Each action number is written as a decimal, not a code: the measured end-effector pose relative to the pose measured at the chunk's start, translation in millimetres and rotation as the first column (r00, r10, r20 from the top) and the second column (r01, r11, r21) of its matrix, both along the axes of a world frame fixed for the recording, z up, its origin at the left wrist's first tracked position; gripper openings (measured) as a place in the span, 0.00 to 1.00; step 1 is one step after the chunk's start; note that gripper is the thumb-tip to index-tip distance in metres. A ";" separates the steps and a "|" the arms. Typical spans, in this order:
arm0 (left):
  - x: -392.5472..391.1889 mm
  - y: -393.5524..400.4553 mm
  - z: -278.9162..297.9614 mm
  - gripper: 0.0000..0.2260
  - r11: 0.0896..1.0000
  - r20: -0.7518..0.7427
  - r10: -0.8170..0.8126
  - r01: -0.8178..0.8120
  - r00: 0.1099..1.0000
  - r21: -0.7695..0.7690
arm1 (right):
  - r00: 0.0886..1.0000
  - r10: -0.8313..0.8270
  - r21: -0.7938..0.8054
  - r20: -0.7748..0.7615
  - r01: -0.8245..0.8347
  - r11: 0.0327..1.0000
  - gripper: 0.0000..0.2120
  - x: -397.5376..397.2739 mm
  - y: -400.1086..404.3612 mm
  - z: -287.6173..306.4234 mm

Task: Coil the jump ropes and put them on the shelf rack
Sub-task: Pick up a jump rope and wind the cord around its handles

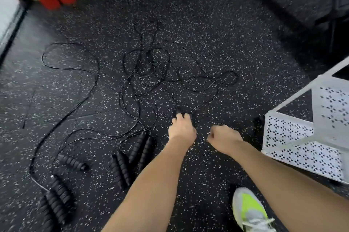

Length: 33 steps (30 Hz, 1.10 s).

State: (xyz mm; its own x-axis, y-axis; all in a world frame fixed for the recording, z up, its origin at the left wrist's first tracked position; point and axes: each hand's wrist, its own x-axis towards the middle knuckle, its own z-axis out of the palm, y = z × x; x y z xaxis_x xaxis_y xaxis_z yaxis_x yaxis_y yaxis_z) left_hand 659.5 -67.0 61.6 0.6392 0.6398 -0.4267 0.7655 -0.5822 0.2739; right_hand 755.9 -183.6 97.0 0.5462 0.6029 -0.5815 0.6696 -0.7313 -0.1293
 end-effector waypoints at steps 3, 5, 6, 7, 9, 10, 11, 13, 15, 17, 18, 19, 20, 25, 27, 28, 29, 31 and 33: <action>15.5 1.5 -38.9 0.23 0.997 -0.011 0.073 -0.073 0.997 -0.026 | 1.000 -0.004 -0.002 -0.031 0.004 1.000 0.12 5.5 10.9 -29.3; 20.6 -0.1 -62.4 0.28 0.994 -0.021 0.099 -0.100 0.995 -0.032 | 0.999 0.009 -0.002 -0.040 -0.009 1.000 0.12 5.0 16.3 -44.9; 23.5 -1.2 -73.3 0.30 0.994 -0.019 0.102 -0.102 0.995 -0.034 | 0.999 0.018 0.001 -0.039 -0.018 1.000 0.12 4.9 18.2 -51.0; 25.6 -2.5 -83.6 0.31 0.993 -0.015 0.112 -0.113 0.994 -0.037 | 0.999 0.033 0.002 -0.040 -0.033 0.999 0.10 4.1 20.1 -56.1; 32.7 -7.0 -100.7 0.31 0.987 -0.028 0.148 -0.149 0.989 -0.054 | 0.997 0.053 -0.001 -0.054 -0.053 0.999 0.08 3.3 19.0 -65.0; 37.5 -9.6 -108.5 0.31 0.984 -0.045 0.166 -0.169 0.985 -0.061 | 0.997 0.059 -0.002 -0.059 -0.059 0.998 0.08 3.9 16.3 -69.5; 42.0 -11.9 -115.7 0.30 0.980 -0.063 0.184 -0.188 0.981 -0.060 | 0.996 0.059 -0.005 -0.061 -0.059 0.998 0.09 4.1 13.4 -73.7; 47.6 -14.3 -126.8 0.29 0.974 -0.080 0.216 -0.220 0.973 -0.044 | 0.998 0.034 -0.011 -0.057 -0.035 0.999 0.12 5.3 7.5 -81.1; 48.7 -13.6 -134.6 0.29 0.961 -0.085 0.271 -0.275 0.959 -0.034 | 0.998 0.009 -0.021 -0.063 -0.010 1.000 0.12 7.7 -0.1 -87.6; 48.7 -8.9 -138.0 0.31 0.936 -0.113 0.339 -0.346 0.934 -0.057 | 0.996 -0.029 -0.026 -0.089 0.027 0.999 0.12 9.4 -9.7 -91.3; 47.9 -4.7 -138.9 0.32 0.925 -0.128 0.364 -0.374 0.923 -0.071 | 0.994 -0.043 -0.028 -0.103 0.041 0.999 0.12 9.3 -13.9 -93.2; 46.2 0.5 -139.4 0.33 0.916 -0.136 0.379 -0.392 0.915 -0.082 | 0.992 -0.051 -0.032 -0.117 0.048 0.998 0.13 8.6 -17.3 -95.1; 44.4 5.7 -140.1 0.34 0.914 -0.140 0.382 -0.395 0.914 -0.087 | 0.990 -0.057 -0.036 -0.129 0.053 0.998 0.13 7.7 -20.5 -97.0; 36.8 20.6 -141.4 0.28 0.944 -0.134 0.319 -0.326 0.938 -0.040 | 0.983 -0.084 -0.047 -0.165 0.077 0.996 0.14 6.3 -30.4 -106.5; 35.6 24.6 -139.6 0.28 0.950 -0.147 0.302 -0.310 0.942 -0.038 | 0.982 -0.086 -0.046 -0.168 0.079 0.996 0.13 5.2 -33.7 -108.2; 35.9 27.7 -139.1 0.28 0.951 -0.157 0.298 -0.306 0.942 -0.034 | 0.982 -0.086 -0.042 -0.167 0.080 0.996 0.13 4.5 -34.6 -108.1; 36.1 31.2 -139.0 0.29 0.953 -0.164 0.293 -0.302 0.942 -0.031 | 0.982 -0.083 -0.036 -0.167 0.078 0.996 0.13 3.4 -34.7 -108.4; 37.3 37.7 -140.1 0.28 0.956 -0.138 0.286 -0.292 0.948 -0.025 | 0.983 -0.077 -0.024 -0.166 0.075 0.997 0.12 1.8 -32.6 -108.4; 39.8 41.0 -141.9 0.24 0.954 -0.060 0.297 -0.298 0.953 -0.024 | 0.983 -0.077 -0.019 -0.167 0.075 0.997 0.13 1.3 -28.5 -108.7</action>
State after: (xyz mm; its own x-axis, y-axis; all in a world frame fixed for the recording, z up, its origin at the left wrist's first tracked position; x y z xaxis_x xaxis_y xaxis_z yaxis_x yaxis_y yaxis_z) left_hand 699.2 -26.0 -80.2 0.3969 0.7826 -0.4797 0.9171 -0.3172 0.2413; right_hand 757.2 -212.1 -11.7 0.4843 0.5557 -0.6758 0.5818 -0.7814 -0.2256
